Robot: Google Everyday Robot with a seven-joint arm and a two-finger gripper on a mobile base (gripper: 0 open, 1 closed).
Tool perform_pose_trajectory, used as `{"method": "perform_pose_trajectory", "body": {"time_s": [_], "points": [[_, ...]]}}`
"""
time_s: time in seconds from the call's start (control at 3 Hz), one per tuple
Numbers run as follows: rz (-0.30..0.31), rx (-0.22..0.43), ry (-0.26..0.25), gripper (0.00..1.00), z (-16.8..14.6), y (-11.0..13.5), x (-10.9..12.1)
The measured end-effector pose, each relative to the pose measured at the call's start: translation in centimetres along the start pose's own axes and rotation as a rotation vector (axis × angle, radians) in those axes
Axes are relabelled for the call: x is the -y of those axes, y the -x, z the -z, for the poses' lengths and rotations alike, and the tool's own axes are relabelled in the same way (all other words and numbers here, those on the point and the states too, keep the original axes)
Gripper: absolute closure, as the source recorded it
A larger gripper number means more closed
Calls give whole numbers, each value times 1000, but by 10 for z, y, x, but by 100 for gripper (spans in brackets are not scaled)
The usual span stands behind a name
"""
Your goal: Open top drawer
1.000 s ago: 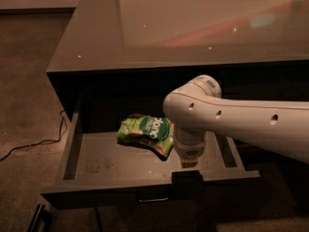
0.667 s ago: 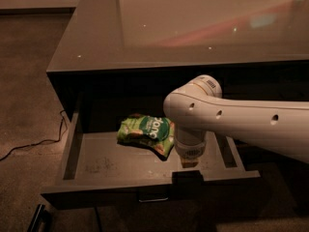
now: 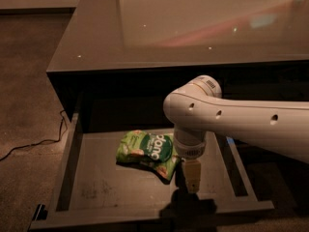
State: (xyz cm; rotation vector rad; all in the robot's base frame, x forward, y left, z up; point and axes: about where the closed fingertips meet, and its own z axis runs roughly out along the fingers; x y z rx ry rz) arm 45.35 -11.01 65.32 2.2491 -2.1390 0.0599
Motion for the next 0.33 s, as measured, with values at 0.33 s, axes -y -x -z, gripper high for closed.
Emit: {"method": "perform_pose_trajectory", "body": {"time_s": [0.33], "points": [[0, 0, 0, 0, 0, 0, 0]]}}
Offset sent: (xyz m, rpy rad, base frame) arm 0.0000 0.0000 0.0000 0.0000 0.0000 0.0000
